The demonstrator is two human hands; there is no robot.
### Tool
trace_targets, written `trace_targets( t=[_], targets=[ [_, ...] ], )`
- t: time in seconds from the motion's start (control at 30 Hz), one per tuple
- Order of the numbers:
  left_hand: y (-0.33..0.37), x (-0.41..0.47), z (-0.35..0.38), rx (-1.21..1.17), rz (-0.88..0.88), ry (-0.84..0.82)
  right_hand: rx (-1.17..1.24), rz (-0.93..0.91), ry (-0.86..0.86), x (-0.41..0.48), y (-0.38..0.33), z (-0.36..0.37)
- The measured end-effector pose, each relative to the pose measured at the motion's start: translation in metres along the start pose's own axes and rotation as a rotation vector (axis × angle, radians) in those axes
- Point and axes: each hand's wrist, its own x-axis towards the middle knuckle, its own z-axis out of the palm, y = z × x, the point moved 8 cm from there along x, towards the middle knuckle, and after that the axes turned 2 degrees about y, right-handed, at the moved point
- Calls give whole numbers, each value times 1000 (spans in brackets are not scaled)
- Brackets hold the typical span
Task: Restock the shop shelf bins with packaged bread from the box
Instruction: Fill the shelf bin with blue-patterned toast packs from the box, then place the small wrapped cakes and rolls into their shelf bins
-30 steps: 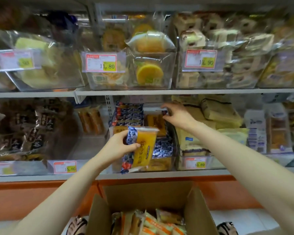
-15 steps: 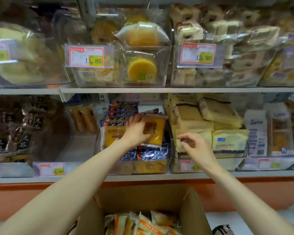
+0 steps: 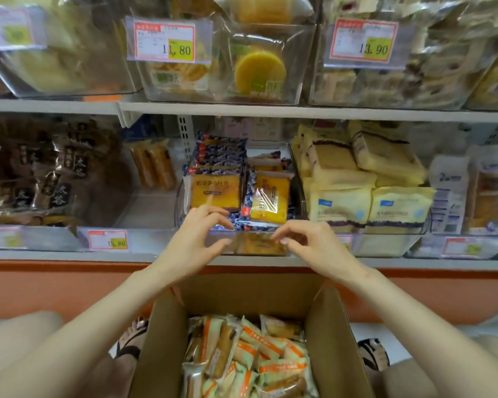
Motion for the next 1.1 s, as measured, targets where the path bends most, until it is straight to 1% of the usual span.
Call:
trace_targets(
  t=[0.13, 0.23, 0.3, 0.37, 0.43, 0.53, 0.6, 0.73, 0.83, 0.97, 1.1],
  targets=[
    [-26, -37, 22, -100, -179, -175, -63, -6, -220, -5, -6, 47],
    [-38, -56, 48, 1, -198, -359, -136, 21, -429, -15, 2, 87],
    [-48, -69, 65, 57, -207, -492, -231, 54, -566, -21, 12, 107],
    [-66, -84, 75, 130, -247, -577, -284, 88, -642, -25, 22, 122],
    [-87, -100, 81, 239, -299, -660, -299, 112, -683, -26, 33, 136],
    [-107, -117, 89, 372, -327, -799, -316, 141, -743, -28, 47, 155],
    [-110, -117, 90, 372, -332, -811, -328, 143, -784, -32, 54, 168],
    [-118, -112, 81, 347, -355, -749, -365, 127, -855, -40, 61, 185],
    [-130, -118, 76, 370, -386, -772, -420, 112, -901, -44, 65, 195],
    [-148, -125, 77, 290, -476, -771, -483, 117, -991, -47, 68, 217],
    [-179, -149, 96, 292, -560, -787, -479, 109, -1017, -39, 58, 251]
  ],
)
